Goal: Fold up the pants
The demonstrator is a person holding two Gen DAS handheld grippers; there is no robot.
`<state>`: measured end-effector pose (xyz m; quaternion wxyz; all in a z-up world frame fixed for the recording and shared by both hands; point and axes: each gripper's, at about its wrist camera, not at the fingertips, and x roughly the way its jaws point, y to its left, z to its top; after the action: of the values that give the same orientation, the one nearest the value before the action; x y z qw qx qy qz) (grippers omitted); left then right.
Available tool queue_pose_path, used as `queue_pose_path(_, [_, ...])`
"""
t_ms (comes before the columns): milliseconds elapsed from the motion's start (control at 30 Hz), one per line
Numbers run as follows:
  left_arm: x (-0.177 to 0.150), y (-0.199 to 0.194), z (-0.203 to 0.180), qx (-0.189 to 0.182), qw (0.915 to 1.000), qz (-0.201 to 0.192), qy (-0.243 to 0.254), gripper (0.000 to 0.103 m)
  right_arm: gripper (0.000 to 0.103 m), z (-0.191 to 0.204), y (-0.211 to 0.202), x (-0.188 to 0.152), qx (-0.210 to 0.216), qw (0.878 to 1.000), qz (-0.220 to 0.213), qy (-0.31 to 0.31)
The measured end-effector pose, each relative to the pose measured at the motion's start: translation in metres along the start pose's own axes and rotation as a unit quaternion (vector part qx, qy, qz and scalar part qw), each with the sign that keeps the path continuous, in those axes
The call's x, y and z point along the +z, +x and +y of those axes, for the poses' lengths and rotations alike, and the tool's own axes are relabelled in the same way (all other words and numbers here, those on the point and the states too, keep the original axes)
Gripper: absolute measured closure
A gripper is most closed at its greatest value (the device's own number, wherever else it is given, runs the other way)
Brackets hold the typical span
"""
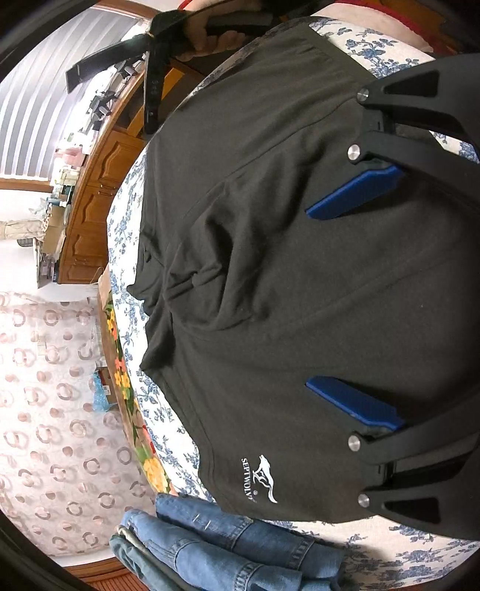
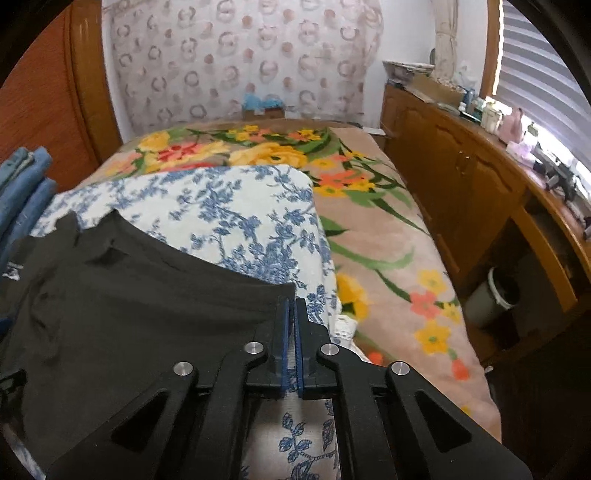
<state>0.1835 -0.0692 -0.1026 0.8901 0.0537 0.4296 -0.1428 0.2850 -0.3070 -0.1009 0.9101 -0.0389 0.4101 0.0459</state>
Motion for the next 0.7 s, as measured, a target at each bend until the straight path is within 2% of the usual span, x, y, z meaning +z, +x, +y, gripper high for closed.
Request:
queue_pose_path(67, [0.000, 0.000, 0.000, 0.001, 1.0000, 0.000, 0.000, 0.015, 0.099, 0.001, 0.001, -0.003, 0.002, 1.000, 0.004, 0.001])
queue_pose_path(133, [0.000, 0.000, 0.000, 0.001, 1.0000, 0.000, 0.001, 0.015, 0.084, 0.002, -0.006, -0.005, 0.002, 1.000, -0.001, 0.003])
queue_pose_path(233, [0.000, 0.000, 0.000, 0.001, 1.0000, 0.000, 0.001, 0.015, 0.073, 0.008, -0.027, -0.015, 0.024, 0.999, -0.021, -0.006])
queue_pose_path(300, [0.000, 0.000, 0.000, 0.001, 1.0000, 0.000, 0.000, 0.015, 0.070, 0.016, -0.045, -0.028, 0.040, 0.999, -0.032, -0.009])
queue_pose_path(467, [0.000, 0.000, -0.001, 0.002, 1.0000, 0.000, 0.001, 0.014, 0.069, 0.048, -0.081, -0.071, 0.074, 0.996, -0.044, -0.039])
queue_pose_path(700, [-0.001, 0.000, 0.000, -0.002, 1.0000, 0.001, 0.007, 0.014, 0.066, 0.084, -0.099, -0.112, 0.107, 0.992, -0.044, -0.058])
